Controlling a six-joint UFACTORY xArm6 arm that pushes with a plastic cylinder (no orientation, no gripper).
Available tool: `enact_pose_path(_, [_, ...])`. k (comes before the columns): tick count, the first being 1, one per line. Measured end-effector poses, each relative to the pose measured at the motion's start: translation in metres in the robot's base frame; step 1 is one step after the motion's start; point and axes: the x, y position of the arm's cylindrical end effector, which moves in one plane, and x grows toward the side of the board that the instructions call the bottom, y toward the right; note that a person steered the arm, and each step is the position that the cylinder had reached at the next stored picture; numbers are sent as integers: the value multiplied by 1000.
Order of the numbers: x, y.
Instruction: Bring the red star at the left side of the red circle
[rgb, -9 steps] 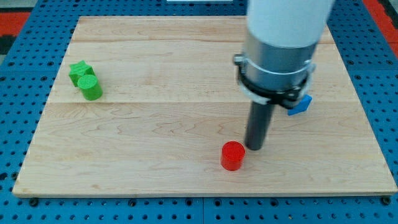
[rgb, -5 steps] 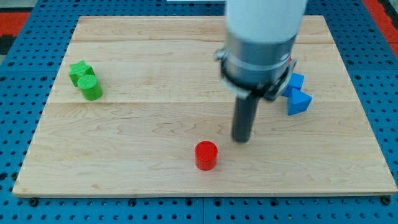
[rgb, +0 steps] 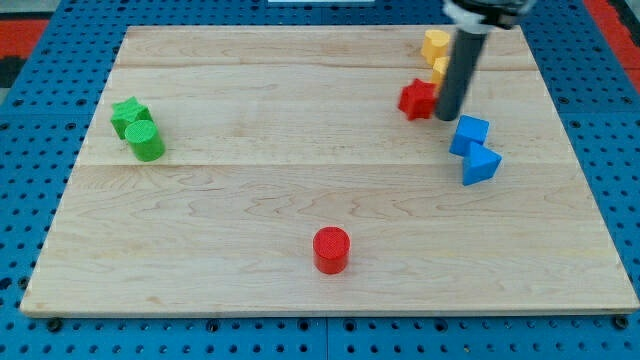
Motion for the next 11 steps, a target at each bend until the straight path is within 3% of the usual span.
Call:
enact_pose_path(1, [-43,18])
enact_pose_path(2, [-30,-59])
enact_pose_path(3, [23,-64])
enact_pose_path(4, [21,-71])
enact_pose_path(5, [25,-115])
enact_pose_path(7, [104,-121])
enact_pose_path(8, [111,-77])
enact_pose_path(9, [145,-35])
enact_pose_path(10, [152,-33])
enact_pose_path(11, [154,-105])
